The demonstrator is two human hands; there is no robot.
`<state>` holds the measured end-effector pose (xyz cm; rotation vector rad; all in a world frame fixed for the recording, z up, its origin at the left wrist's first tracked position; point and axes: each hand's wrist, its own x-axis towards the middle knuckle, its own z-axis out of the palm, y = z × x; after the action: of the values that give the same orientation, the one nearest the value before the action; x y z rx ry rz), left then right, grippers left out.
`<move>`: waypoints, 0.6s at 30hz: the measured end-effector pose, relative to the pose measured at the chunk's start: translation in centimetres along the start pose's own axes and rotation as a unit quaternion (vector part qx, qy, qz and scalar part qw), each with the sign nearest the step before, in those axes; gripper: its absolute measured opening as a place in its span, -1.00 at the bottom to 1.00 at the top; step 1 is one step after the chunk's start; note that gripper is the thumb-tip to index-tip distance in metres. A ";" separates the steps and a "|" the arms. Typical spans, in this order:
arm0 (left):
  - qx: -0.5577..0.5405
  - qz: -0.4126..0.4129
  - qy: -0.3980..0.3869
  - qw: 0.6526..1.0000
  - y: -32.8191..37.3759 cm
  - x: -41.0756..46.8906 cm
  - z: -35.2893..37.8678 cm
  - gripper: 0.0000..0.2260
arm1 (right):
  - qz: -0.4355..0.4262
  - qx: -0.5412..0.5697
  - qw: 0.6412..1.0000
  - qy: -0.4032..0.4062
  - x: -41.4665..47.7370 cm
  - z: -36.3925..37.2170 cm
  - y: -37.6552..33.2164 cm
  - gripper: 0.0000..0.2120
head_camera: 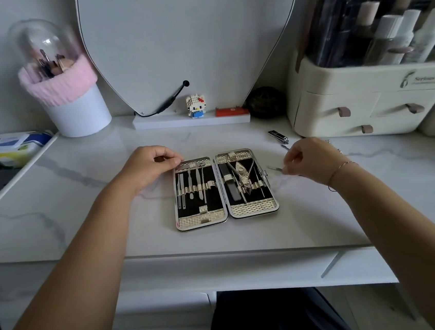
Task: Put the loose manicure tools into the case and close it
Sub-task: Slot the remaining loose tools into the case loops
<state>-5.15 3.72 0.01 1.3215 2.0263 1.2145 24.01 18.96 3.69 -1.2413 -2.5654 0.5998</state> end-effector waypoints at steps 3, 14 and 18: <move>-0.003 -0.004 -0.001 1.000 -0.2 0.1 -0.1 -0.91 | 0.004 -0.032 0.999 0.038 -0.1 0.3 0.1 -0.96; -0.002 -0.003 -0.003 1.000 -0.2 0.1 -0.2 -0.84 | 0.014 -0.172 0.985 -0.013 -0.3 0.3 -0.6 -0.80; -0.005 -0.002 -0.003 1.000 -0.2 0.0 -0.2 -0.80 | 0.005 -0.176 0.983 -0.055 -0.2 0.3 -0.6 -0.80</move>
<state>-5.42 3.63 -0.01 1.3147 2.0143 1.2162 23.63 18.41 3.69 -1.3596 -2.8479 0.2238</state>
